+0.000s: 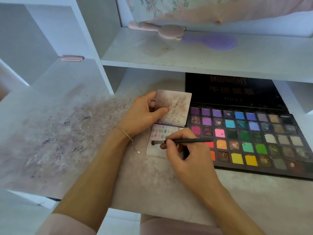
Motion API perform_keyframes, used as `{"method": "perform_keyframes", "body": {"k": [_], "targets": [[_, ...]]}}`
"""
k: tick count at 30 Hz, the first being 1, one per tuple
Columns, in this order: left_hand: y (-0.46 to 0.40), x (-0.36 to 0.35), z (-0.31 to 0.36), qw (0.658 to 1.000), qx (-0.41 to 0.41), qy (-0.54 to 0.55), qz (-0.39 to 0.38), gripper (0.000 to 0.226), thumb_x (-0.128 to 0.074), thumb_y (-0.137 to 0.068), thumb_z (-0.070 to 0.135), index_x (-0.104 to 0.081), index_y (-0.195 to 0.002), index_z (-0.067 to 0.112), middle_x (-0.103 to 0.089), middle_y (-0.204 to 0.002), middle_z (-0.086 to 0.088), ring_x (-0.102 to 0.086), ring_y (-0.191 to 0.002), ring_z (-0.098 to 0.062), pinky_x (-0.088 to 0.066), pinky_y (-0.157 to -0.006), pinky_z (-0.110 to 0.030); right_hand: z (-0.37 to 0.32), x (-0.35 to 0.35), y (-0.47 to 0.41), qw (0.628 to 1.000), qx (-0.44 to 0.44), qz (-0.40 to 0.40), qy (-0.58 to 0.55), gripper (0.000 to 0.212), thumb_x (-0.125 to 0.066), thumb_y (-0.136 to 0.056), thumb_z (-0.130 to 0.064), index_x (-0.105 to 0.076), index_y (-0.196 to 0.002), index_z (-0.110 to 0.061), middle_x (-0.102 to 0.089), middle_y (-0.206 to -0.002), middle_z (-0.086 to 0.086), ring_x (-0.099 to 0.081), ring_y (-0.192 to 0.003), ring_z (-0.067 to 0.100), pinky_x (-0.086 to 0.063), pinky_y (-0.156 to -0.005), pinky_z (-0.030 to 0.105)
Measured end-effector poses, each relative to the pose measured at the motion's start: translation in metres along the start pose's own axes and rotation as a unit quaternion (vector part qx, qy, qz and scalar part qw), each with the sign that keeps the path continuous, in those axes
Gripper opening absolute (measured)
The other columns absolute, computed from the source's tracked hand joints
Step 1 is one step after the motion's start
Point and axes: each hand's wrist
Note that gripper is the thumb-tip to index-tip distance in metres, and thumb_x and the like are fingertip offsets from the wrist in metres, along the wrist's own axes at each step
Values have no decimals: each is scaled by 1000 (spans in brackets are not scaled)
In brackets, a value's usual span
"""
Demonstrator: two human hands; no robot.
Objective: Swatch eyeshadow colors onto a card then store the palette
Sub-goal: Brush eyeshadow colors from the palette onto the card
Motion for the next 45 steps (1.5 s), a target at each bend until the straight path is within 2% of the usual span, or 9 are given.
{"method": "perform_keyframes", "body": {"k": [9, 14, 19, 27, 37, 42, 45], "targets": [[0, -1, -1, 1000, -7, 12, -4, 27, -59, -86, 2, -57, -96, 27, -67, -83, 16, -67, -77, 2, -50, -64, -11, 0, -2, -1, 1000, -4, -16, 21, 9, -52, -80, -25, -52, -73, -29, -64, -69, -3, -52, -62, 5, -37, -52, 13], [-1, 0, -4, 1000, -15, 2, 0, 29, -60, -84, 2, -57, -92, 30, -67, -76, 18, -68, -75, -1, -54, -67, -15, 2, -2, 0, 999, -1, -30, 30, 7, -52, -80, -24, -56, -77, -20, -64, -70, -2, -55, -70, 10, -42, -57, 15], [-2, 1, -4, 1000, -16, -14, -2, 27, -60, -85, 5, -57, -93, 30, -68, -84, 13, -68, -79, -3, -56, -71, -19, 1, -2, -1, 999, 0, -28, 36, 5, -51, -80, -26, -54, -77, -23, -64, -70, -2, -55, -69, 11, -43, -56, 19], [-2, 1, -5, 1000, -11, -23, 0, 26, -60, -86, 7, -56, -93, 31, -68, -84, 13, -68, -80, -4, -56, -72, -21, 1, -2, -1, 998, 0, -30, 47, 8, -50, -80, -27, -56, -79, -21, -63, -71, -2, -55, -69, 11, -43, -58, 23], [-2, 1, -5, 1000, -9, -10, -2, 28, -60, -85, 4, -57, -94, 31, -68, -83, 15, -67, -79, 0, -53, -68, -14, 1, -2, 0, 998, 0, -35, 44, 8, -50, -80, -28, -54, -77, -21, -64, -72, -4, -56, -72, 9, -45, -61, 22], [-2, 1, -4, 1000, -9, -6, -2, 29, -60, -85, 3, -57, -94, 31, -67, -83, 14, -67, -79, 0, -53, -68, -15, 3, -2, -1, 998, 5, -30, 47, 8, -49, -80, -28, -55, -78, -22, -63, -71, -4, -56, -70, 10, -44, -60, 22], [-2, 1, -4, 1000, -8, -7, 1, 28, -60, -84, 3, -57, -93, 30, -68, -83, 10, -68, -78, -3, -55, -71, -18, 2, -2, 0, 1000, 5, -25, 16, 4, -51, -80, -26, -53, -76, -26, -63, -70, -4, -57, -68, 8, -43, -56, 17]]}}
Point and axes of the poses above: each hand's wrist, its own y-axis away from the middle knuckle, its own x-axis out of the back of the hand, z = x × y
